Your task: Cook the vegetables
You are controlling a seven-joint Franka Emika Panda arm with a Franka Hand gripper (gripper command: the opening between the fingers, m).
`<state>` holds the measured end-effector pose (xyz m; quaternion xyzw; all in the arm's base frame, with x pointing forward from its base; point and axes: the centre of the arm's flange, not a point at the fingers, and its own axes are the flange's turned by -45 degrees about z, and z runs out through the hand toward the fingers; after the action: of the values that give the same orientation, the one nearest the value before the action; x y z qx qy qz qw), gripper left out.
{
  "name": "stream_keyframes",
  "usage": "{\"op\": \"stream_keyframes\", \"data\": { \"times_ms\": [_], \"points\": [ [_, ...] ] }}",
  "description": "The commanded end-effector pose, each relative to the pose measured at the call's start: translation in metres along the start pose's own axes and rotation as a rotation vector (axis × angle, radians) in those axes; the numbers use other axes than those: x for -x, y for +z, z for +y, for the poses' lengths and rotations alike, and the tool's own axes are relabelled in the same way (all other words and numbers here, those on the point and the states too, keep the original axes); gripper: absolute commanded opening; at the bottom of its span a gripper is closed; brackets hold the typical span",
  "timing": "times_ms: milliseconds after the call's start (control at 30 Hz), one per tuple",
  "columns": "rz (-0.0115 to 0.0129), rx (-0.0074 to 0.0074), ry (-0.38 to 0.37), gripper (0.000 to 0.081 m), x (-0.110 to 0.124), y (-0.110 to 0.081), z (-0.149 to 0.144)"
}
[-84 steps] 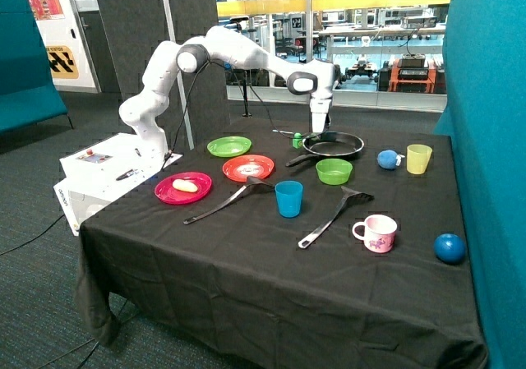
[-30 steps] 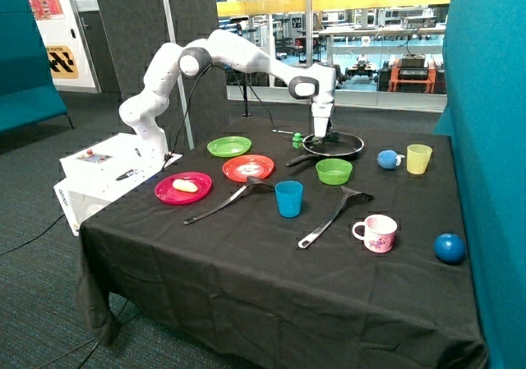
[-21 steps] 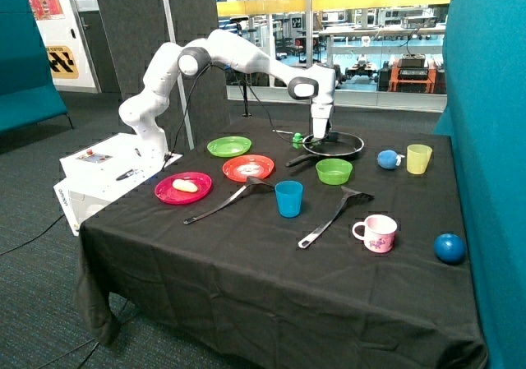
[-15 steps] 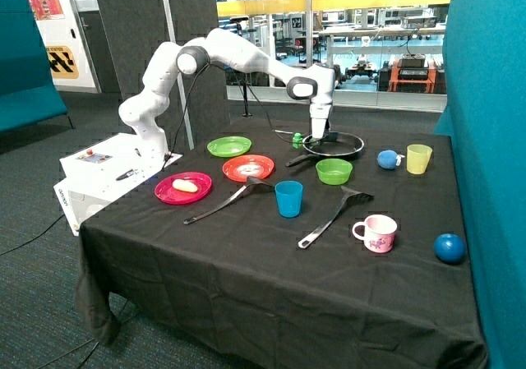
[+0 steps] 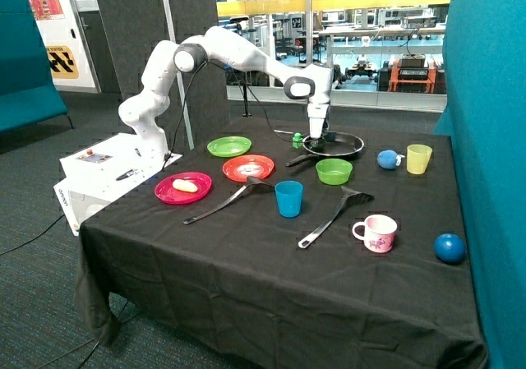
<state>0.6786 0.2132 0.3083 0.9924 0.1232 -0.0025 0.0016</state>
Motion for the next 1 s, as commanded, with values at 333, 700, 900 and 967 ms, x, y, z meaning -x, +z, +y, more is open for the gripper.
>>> {"op": "stream_keyframes", "data": {
  "times_ms": [333,700,900,967],
  "points": [
    [0.0053,-0.0025,-0.03,0.0693,0.018,-0.034,0.004],
    [0.0053,-0.0024,-0.041,0.0622,0.059,-0.076,0.026],
    [0.0053,-0.0025,-0.017,0.0599,0.091,-0.095,0.043],
    [0.0053,-0.0025,-0.015,0.0598,0.095,-0.097,0.046]
  ]
}}
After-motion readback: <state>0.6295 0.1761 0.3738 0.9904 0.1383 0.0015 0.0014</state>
